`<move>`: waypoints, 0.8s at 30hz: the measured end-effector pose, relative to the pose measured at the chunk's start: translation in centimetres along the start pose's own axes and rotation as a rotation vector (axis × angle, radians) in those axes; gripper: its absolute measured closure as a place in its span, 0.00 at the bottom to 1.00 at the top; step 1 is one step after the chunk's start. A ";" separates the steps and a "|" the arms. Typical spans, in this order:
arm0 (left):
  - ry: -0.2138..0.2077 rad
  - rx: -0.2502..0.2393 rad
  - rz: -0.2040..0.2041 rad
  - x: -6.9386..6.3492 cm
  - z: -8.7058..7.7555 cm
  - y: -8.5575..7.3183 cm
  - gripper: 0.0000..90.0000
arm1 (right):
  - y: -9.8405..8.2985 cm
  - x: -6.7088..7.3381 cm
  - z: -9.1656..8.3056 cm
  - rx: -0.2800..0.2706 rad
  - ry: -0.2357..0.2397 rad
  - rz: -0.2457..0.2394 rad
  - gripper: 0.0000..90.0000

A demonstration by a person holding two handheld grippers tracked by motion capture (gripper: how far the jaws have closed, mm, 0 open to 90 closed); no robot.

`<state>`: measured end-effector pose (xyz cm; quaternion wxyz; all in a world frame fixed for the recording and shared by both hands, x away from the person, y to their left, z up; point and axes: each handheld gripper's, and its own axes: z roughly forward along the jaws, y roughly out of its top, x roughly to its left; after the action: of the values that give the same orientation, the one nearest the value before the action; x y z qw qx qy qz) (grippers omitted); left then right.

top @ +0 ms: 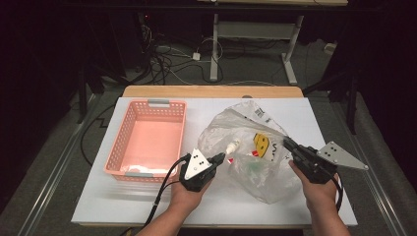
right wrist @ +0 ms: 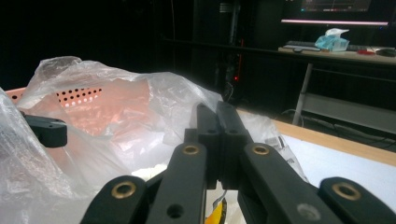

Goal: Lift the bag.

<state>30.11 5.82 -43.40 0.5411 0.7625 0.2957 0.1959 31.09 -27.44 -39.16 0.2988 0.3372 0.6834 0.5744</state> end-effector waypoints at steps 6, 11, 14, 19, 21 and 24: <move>0.006 -0.016 0.014 0.0 0.0 0.6 0.98 | 0.3 0.2 0.3 -0.012 -0.004 -0.006 1.00; 0.008 -0.045 0.012 0.3 0.0 1.6 0.98 | 0.7 0.2 0.6 -0.032 -0.007 -0.009 1.00; 0.012 -0.065 0.026 0.5 0.0 2.4 0.98 | 1.1 0.2 0.7 -0.047 -0.017 0.001 1.00; 0.023 -0.101 0.029 0.9 -0.1 3.4 0.98 | 1.6 0.4 1.1 -0.062 -0.023 -0.001 1.00; 0.029 -0.110 0.039 0.9 0.0 3.7 0.98 | 1.7 0.4 1.3 -0.070 -0.025 0.001 1.00; 0.046 -0.129 0.061 0.9 0.2 4.4 0.98 | 1.8 0.4 1.7 -0.079 -0.034 0.002 1.00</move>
<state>31.93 5.23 -39.31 0.5759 0.7301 0.2713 0.2483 32.43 -25.97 -37.62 0.3229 0.3354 0.6549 0.5953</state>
